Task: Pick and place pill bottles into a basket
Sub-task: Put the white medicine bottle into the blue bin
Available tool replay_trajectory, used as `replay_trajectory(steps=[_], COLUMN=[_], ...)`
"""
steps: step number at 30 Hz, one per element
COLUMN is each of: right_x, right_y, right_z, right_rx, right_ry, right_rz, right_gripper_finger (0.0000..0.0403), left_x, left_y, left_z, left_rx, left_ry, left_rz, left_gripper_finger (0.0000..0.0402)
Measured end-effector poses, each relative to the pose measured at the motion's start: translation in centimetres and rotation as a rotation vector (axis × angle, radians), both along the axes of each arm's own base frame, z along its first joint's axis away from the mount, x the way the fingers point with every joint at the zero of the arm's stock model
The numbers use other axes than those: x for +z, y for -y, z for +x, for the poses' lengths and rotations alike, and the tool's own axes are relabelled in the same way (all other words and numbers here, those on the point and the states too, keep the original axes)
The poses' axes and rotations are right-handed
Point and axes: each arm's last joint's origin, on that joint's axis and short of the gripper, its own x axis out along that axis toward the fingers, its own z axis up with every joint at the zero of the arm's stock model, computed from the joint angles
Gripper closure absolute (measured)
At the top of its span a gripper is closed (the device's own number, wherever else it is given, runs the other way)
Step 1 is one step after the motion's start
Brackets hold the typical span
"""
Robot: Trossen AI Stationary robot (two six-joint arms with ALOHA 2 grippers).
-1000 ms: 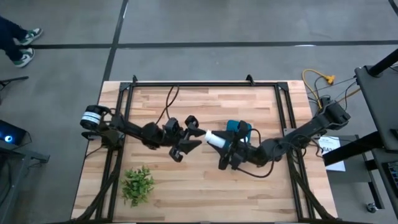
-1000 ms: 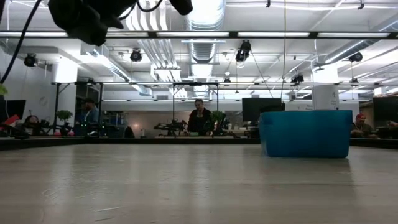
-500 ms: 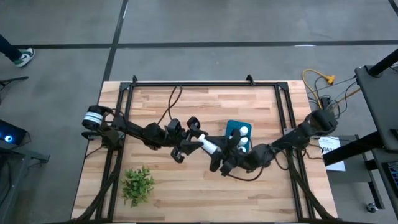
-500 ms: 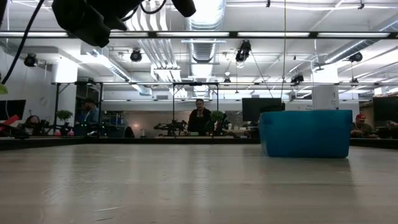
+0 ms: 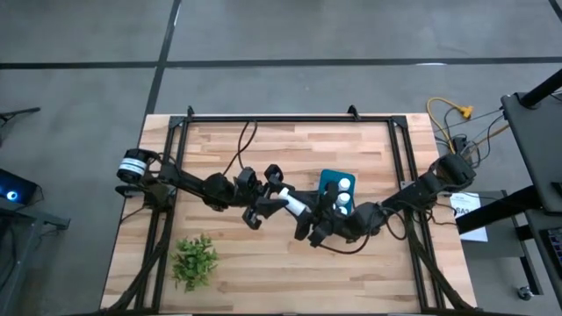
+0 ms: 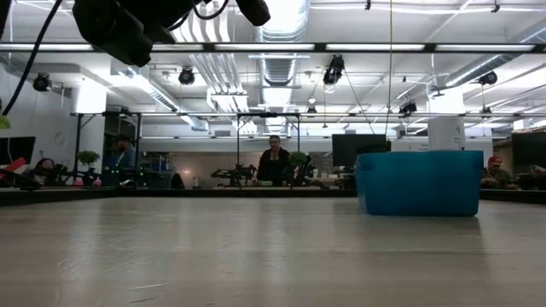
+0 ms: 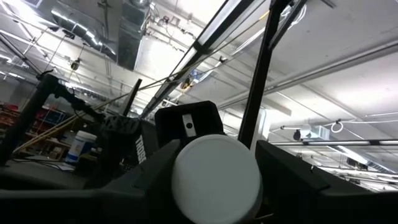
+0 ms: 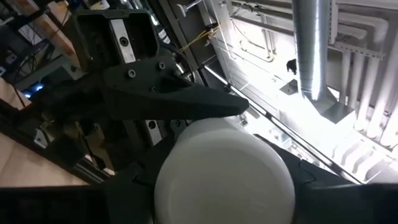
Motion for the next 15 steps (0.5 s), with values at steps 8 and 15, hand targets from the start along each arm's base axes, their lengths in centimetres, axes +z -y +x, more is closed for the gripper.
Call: replay_trajectory(steps=[8, 15], right_x=[0.06, 0.07], right_y=[-0.08, -0.21], right_z=[-0.20, -0.39], right_rx=[-0.033, -0.059], right_ry=[-0.015, -0.032], right_rz=[0.018, 0.043], right_gripper_finger=[0.0192, 0.0144], left_x=[-0.04, -0.32], left_y=[-0.05, -0.09], left_z=[-0.02, -0.01], left_rx=[-0.003, -0.008], left_ry=[0.000, -0.017], left_rz=[0.011, 0.019], left_gripper_finger=[0.0261, 0.0261])
